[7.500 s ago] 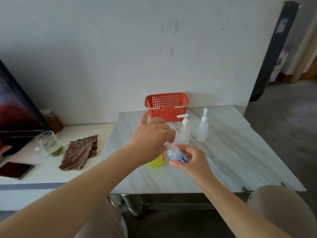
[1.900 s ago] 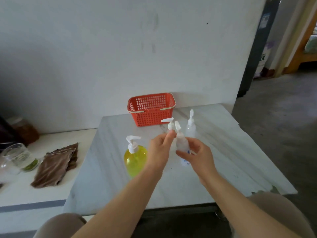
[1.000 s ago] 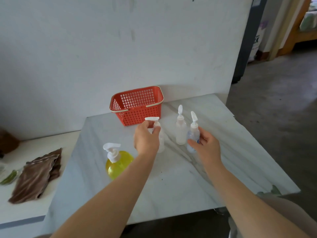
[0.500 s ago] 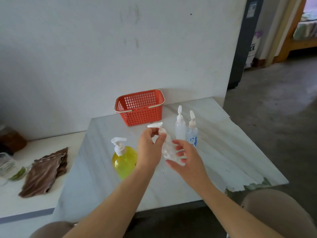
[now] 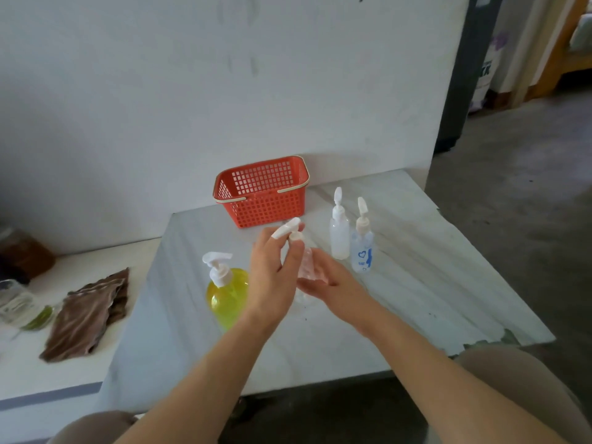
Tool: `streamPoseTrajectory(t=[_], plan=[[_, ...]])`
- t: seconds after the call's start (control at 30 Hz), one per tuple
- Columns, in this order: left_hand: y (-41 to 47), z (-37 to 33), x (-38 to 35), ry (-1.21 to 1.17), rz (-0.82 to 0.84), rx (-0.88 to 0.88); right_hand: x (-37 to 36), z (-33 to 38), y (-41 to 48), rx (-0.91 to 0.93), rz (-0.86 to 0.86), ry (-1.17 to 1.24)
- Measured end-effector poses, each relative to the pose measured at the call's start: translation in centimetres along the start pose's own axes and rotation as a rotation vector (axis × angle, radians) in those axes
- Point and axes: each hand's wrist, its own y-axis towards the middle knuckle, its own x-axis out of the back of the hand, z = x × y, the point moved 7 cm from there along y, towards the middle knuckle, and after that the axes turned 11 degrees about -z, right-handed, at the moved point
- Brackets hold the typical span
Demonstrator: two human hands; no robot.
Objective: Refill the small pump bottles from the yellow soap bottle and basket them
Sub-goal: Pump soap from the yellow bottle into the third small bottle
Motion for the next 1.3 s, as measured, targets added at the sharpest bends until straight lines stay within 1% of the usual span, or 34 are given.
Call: streamPoseTrajectory(t=[0.1, 0.27, 0.37, 0.43, 0.5, 0.57, 0.6, 0.63, 0.77, 0.8, 0.87, 0.93, 1.03, 1.1, 1.17, 1.23, 1.3], plan=[[0.4, 0.3, -0.3, -0.019, 0.023, -0.011, 0.5, -0.2, 0.5, -0.007, 0.009, -0.033], [1.3, 0.6, -0.8, -0.052, -0.001, 0.062, 1.1, -0.4, 1.3, 0.039, -0.065, -0.137], [1.7, 0.4, -1.0, -0.014, -0.017, 0.049, 1.4, -0.2, 1.4, 0.072, -0.115, -0.146], [1.9, 0.4, -0.8, 0.029, -0.053, 0.059, 1.6, -0.3, 1.5, 0.080, -0.167, -0.172], [1.9, 0.6, -0.5, 0.045, -0.123, 0.098, 1.9, -0.7, 1.7, 0.084, -0.219, -0.216], [2.0, 0.8, -0.1, 0.056, -0.184, 0.126, 2.0, -0.4, 1.6, 0.105, -0.251, -0.265], [2.1, 0.8, -0.2, 0.063, -0.187, 0.124, 2.0, -0.2, 1.5, 0.113, -0.259, -0.274], [2.2, 0.9, -0.4, 0.061, -0.167, 0.118, 2.0, 0.0, 1.5, 0.120, -0.262, -0.267], [1.6, 1.0, -2.0, -0.103, 0.077, 0.184, 2.6, 0.4, 1.7, 0.108, -0.266, -0.231], [1.4, 0.8, -2.2, -0.144, 0.111, 0.194, 2.8, 0.2, 1.7, 0.094, -0.277, -0.215], [1.3, 0.4, -2.0, -0.184, 0.108, 0.191, 3.1, 0.1, 1.7, 0.077, -0.288, -0.200], [1.3, 0.4, -1.4, -0.199, 0.046, 0.191, 3.2, 0.2, 1.4, 0.067, -0.282, -0.204], [1.5, 1.5, -0.5, -0.221, -0.038, 0.246, 2.8, 0.7, 0.9, 0.105, -0.242, -0.255], [1.5, 1.7, -0.5, -0.245, -0.015, 0.294, 2.4, 0.9, 0.6, 0.116, -0.206, -0.263], [1.4, 1.5, -1.0, -0.281, 0.073, 0.320, 2.1, 0.9, 0.6, 0.120, -0.177, -0.275], [1.5, 0.8, -1.2, -0.270, 0.138, 0.298, 1.9, 1.0, 0.5, 0.137, -0.159, -0.266], [1.9, 0.5, -0.7, -0.226, 0.100, 0.268, 1.8, 1.1, 0.4, 0.141, -0.160, -0.255]])
